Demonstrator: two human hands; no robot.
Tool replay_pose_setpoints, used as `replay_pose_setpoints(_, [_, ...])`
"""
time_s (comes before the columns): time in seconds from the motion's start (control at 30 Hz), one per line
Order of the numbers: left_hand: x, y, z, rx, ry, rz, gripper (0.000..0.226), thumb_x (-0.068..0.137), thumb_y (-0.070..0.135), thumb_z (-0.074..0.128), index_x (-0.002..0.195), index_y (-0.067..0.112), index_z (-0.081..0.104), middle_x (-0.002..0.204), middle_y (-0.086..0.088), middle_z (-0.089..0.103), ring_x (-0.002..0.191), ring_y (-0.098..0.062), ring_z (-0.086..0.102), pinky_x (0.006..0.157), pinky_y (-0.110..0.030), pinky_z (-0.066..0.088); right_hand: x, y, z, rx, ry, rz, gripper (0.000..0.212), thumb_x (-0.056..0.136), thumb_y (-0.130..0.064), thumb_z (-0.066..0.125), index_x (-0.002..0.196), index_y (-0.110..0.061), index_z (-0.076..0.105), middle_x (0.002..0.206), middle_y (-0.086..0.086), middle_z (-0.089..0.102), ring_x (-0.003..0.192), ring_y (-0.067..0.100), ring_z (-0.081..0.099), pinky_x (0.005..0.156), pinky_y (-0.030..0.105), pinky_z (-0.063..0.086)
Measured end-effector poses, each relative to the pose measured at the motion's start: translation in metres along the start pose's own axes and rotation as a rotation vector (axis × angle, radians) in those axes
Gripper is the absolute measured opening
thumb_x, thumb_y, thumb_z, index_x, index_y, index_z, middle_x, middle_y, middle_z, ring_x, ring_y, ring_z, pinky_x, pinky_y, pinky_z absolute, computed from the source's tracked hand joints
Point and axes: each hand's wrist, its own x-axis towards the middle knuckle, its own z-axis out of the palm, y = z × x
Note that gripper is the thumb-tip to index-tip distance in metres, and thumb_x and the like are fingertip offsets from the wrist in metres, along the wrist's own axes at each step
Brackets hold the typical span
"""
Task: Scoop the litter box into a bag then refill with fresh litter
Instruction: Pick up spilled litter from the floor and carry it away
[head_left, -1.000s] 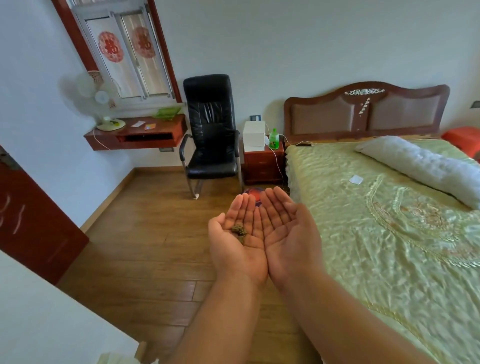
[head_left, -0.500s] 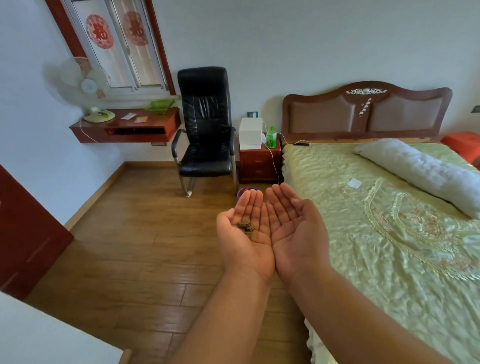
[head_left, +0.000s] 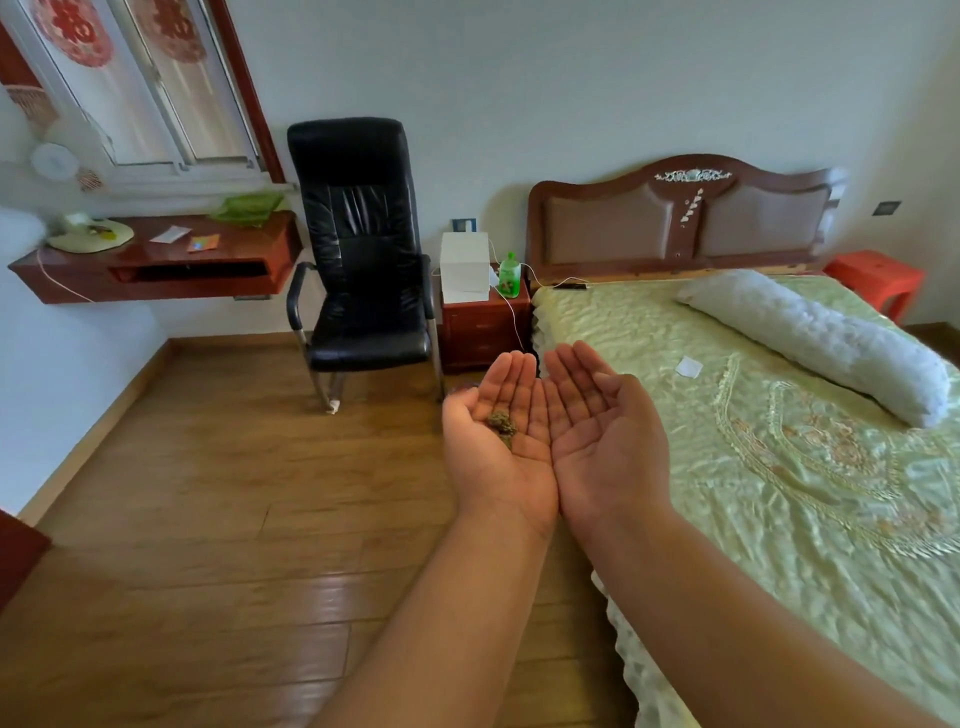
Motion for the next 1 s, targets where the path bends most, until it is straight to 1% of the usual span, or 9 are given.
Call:
replay_pose_setpoints(0.2, [0.061,0.043,0.006,0.045,-0.01,-0.038,0.045,0.105,0.023,0.037,0.119,0.0,0.073,0.114,-0.015,0.077,0.109,-0.027,0.075,0.108,-0.04,0.052,0.05,0.045,0.029,0.049,0.017,-0.024,0.036,0.102,-0.012,0.042,0.127,0.001,0.065,0.12,0.017,0.073,0.111,0.025,0.072,0.102,0.036,0.051])
replay_pose_setpoints(0.33, [0.099,0.058,0.009,0.06,0.0,-0.046,0.045,0.105,0.023,0.037,0.119,0.0,0.073,0.115,-0.015,0.077,0.111,-0.027,0.074,0.11,-0.04,0.051,0.084,0.063,0.04,0.055,0.043,-0.01,0.036,0.101,-0.011,0.042,0.126,0.0,0.066,0.119,0.016,0.073,0.111,0.025,0.072,0.103,0.036,0.052])
replay_pose_setpoints(0.5, [0.155,0.064,0.023,0.071,0.01,-0.022,0.045,0.106,0.023,0.036,0.121,0.001,0.072,0.115,-0.015,0.077,0.11,-0.027,0.074,0.11,-0.041,0.051,0.142,0.075,0.052,0.055,0.033,0.018,0.035,0.102,-0.011,0.042,0.126,0.0,0.065,0.119,0.016,0.074,0.109,0.025,0.072,0.1,0.036,0.053])
replay_pose_setpoints(0.7, [0.235,0.055,0.061,0.081,0.029,0.055,0.044,0.107,0.023,0.036,0.123,0.002,0.071,0.117,-0.015,0.077,0.112,-0.027,0.074,0.111,-0.041,0.05,0.233,0.069,0.071,0.018,0.0,0.069,0.035,0.102,-0.012,0.043,0.127,-0.001,0.065,0.12,0.015,0.073,0.112,0.025,0.071,0.102,0.037,0.052])
replay_pose_setpoints(0.83, [0.289,0.046,0.099,0.054,0.027,0.104,0.044,0.107,0.023,0.036,0.122,0.001,0.071,0.116,-0.015,0.077,0.111,-0.027,0.074,0.11,-0.041,0.05,0.297,0.054,0.09,-0.004,-0.043,0.125,0.034,0.102,-0.013,0.044,0.126,-0.003,0.066,0.119,0.015,0.074,0.11,0.024,0.072,0.095,0.034,0.054])
replay_pose_setpoints(1.0, [0.342,0.038,0.134,-0.016,0.043,0.158,0.043,0.106,0.022,0.038,0.12,0.001,0.072,0.116,-0.015,0.077,0.111,-0.028,0.074,0.109,-0.04,0.051,0.364,0.041,0.111,-0.062,-0.097,0.176,0.034,0.102,-0.012,0.044,0.125,-0.003,0.067,0.118,0.014,0.074,0.11,0.024,0.072,0.096,0.034,0.054])
